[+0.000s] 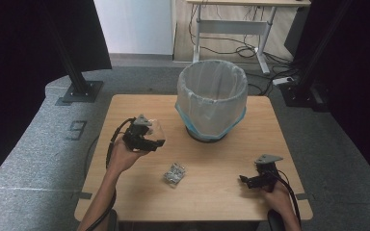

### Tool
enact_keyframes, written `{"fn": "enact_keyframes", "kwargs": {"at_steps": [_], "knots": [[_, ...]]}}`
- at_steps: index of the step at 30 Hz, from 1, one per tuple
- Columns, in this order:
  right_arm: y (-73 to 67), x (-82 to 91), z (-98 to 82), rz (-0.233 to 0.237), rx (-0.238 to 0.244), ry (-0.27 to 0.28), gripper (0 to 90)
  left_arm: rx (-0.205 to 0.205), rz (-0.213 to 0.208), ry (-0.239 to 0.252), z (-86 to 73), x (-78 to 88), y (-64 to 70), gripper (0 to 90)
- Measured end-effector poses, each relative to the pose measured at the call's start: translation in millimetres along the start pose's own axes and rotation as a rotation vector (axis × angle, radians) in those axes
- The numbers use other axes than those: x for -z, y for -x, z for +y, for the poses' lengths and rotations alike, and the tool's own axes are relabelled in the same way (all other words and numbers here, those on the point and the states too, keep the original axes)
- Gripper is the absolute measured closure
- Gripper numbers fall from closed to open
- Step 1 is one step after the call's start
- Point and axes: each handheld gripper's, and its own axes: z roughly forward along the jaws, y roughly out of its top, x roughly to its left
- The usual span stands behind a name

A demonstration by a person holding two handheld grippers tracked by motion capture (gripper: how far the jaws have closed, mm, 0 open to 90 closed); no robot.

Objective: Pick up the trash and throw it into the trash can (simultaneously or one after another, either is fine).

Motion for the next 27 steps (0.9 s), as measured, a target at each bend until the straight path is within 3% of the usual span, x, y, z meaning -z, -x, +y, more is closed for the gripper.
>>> {"fn": "enact_keyframes", "kwargs": {"at_steps": [13, 27], "knots": [[0.0, 0.2, 0.1, 0.0, 0.0, -0.002, 0.0, -0.005, -0.001, -0.005, 26.2, 11.0, -6.0, 30.6], [0.0, 0.2, 0.1, 0.0, 0.0, -0.002, 0.0, 0.003, -0.012, 0.022, 54.9, 26.5, -11.5, 30.8]]}}
